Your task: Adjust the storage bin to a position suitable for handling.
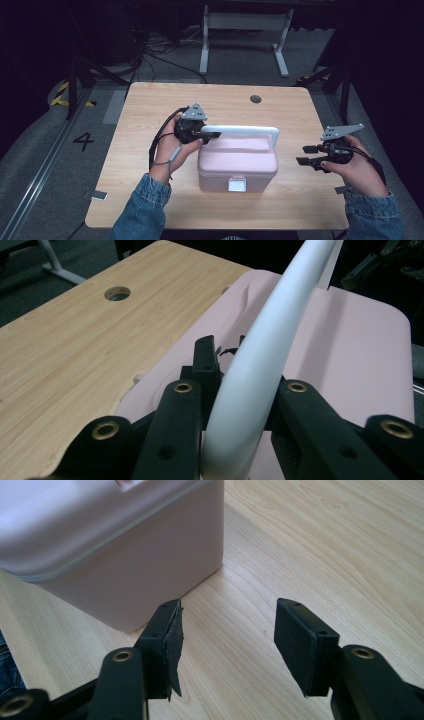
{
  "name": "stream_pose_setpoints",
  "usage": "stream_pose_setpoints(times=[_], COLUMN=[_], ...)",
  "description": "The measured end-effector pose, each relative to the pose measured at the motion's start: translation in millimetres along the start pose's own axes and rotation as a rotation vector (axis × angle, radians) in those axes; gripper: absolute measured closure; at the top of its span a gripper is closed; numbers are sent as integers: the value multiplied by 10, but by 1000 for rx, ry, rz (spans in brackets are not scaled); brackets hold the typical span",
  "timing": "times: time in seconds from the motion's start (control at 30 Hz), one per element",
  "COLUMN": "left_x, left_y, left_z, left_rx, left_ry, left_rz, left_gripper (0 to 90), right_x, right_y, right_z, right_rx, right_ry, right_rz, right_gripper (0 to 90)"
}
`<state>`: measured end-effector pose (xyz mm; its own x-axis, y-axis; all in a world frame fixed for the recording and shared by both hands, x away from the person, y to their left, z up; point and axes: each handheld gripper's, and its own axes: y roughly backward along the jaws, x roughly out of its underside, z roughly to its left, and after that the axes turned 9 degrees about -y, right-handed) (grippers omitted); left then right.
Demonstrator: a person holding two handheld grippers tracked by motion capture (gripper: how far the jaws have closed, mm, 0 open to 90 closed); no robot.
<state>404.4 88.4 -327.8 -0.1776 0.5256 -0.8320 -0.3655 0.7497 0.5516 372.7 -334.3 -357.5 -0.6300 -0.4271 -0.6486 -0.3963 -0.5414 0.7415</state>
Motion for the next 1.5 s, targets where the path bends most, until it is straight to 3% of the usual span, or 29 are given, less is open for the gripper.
stream_pose_setpoints(times=[0.17, 0.6, 1.0, 1.5], left_x=[-47, -193, -289, -423], left_y=[20, 78, 74, 32], left_z=[-10, 79, 275, 609], left_rx=[-8, -32, -20, -35], left_ry=[-13, -30, 43, 73], left_rz=[-5, 7, 8, 26], left_gripper=[791, 796, 796, 754], right_x=[-30, -44, -20, 111], right_y=[41, 113, 162, 222], right_z=[58, 80, 127, 107], right_rx=[-28, -25, -36, -14], right_ry=[21, 19, 15, -21], right_rz=[-30, -71, -100, -115], right_gripper=[468, 491, 513, 533])
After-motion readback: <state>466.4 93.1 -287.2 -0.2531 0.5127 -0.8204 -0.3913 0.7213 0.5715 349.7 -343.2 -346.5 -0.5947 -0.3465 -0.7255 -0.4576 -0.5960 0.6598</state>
